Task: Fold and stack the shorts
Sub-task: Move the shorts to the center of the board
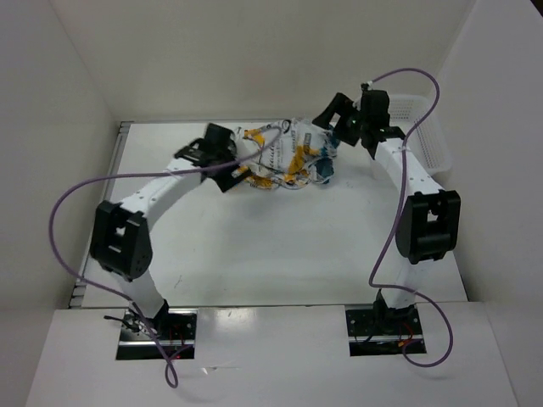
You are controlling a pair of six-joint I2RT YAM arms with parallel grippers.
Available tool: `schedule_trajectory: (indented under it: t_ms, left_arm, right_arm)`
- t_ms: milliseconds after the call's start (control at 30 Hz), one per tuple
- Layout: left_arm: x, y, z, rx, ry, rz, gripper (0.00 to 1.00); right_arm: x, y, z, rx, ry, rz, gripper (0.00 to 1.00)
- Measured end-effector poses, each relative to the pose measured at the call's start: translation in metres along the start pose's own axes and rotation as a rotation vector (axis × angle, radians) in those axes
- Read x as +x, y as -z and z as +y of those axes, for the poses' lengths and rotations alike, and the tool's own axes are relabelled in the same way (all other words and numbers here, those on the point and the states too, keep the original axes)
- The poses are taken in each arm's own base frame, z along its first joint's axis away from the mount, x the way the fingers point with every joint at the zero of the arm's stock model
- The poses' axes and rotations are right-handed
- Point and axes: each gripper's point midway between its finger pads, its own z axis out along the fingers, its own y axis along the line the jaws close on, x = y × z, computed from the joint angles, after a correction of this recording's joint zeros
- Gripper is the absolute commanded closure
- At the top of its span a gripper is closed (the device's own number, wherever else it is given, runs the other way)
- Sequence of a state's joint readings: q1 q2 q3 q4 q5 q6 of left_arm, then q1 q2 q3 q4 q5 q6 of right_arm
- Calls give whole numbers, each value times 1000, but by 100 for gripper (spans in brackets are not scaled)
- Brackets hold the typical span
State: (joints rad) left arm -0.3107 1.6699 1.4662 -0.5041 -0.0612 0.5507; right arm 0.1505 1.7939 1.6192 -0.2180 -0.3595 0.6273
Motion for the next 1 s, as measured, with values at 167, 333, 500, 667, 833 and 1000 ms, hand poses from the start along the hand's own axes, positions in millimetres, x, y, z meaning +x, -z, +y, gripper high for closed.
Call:
schedule_trajectory:
  t_ms: [167, 333, 500, 667, 833, 1000]
  left_arm:
    - [15, -82, -93, 153, -197, 162, 0]
    - [50, -130, -63, 93, -140, 272, 0]
    - [38, -144, -9, -46, -47, 231, 0]
    - [18, -147, 0, -66, -34, 178, 0]
    - [27, -168, -16, -3, -55, 193, 41]
    - [32, -176, -28, 61, -51, 194, 100]
  right_arm:
    - [1, 5, -80, 265, 92, -36, 1]
    - [-10, 8, -97, 354, 195, -77, 1]
    - [-10, 8, -108, 386, 284, -59, 1]
    - [0, 6, -111, 354, 367, 24, 1]
    - [11, 10, -121, 337, 374, 87, 1]
    - [23, 7, -133, 318, 375, 142, 1]
